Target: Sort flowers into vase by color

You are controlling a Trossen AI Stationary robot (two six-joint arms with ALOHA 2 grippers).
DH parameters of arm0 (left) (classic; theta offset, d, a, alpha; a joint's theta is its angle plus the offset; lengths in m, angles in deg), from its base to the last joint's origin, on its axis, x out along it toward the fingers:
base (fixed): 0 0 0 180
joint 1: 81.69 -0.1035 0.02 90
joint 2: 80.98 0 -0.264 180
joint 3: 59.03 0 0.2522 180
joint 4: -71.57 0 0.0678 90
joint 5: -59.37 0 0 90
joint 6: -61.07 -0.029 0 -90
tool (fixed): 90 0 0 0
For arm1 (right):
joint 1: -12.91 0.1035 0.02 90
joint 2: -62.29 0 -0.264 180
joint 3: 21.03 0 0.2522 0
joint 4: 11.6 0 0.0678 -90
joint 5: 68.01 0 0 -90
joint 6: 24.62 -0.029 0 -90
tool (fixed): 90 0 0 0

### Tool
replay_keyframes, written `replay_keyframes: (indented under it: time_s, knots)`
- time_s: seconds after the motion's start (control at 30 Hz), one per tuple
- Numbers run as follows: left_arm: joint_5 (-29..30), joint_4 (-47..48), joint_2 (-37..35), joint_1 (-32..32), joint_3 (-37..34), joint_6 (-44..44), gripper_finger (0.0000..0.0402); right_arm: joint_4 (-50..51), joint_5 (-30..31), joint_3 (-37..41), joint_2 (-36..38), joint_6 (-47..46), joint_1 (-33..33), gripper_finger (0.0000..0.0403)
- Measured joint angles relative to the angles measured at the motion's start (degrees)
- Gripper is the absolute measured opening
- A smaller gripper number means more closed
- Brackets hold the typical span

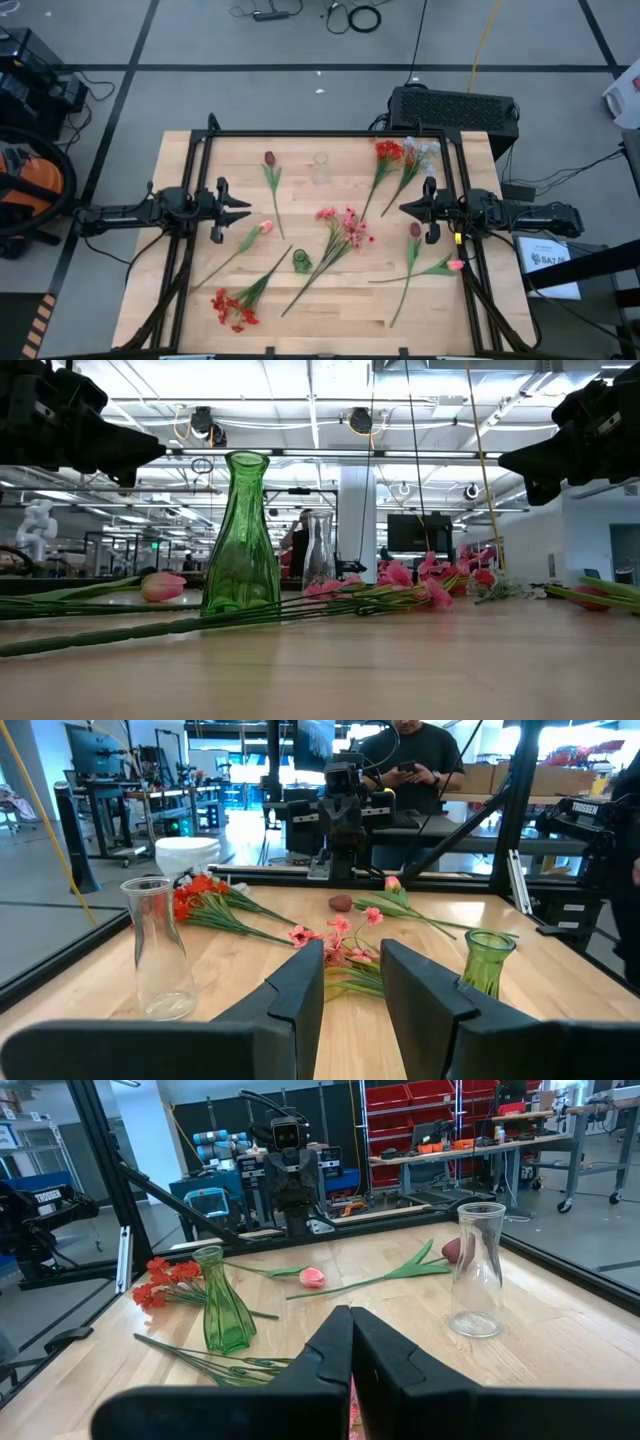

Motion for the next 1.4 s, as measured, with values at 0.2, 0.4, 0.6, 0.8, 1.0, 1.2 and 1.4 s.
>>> replay_keyframes:
  time_s: [0.2,0.4,0.6,0.8,1.0,1.2,1.4]
  knots:
    - [0.0,0.0,0.0,0.0,0.0,0.0,0.0109,-0.1,0.0,0.0,0.0,0.0,0.0,0.0000]
    - [0.0,0.0,0.0,0.0,0.0,0.0,0.0109,-2.0,0.0,0.1,0.0,0.0,0.0,0.0000]
    - [0.0,0.0,0.0,0.0,0.0,0.0,0.0109,-7.9,0.1,0.0,-0.1,2.5,0.0,0.0000]
    - [0.0,0.0,0.0,0.0,0.0,0.0,0.0109,-1.5,1.9,-7.1,-4.8,-0.8,0.3,0.0000]
    - [0.0,0.0,0.0,0.0,0.0,0.0,0.0109,11.8,18.2,-22.1,-19.2,-6.8,2.1,0.0000]
    - [0.0,0.0,0.0,0.0,0.0,0.0,0.0109,30.1,26.2,-39.7,-39.0,-28.0,3.5,0.0000]
    - [0.0,0.0,0.0,0.0,0.0,0.0,0.0109,59.8,21.3,-57.0,-58.2,-54.9,4.8,0.0000]
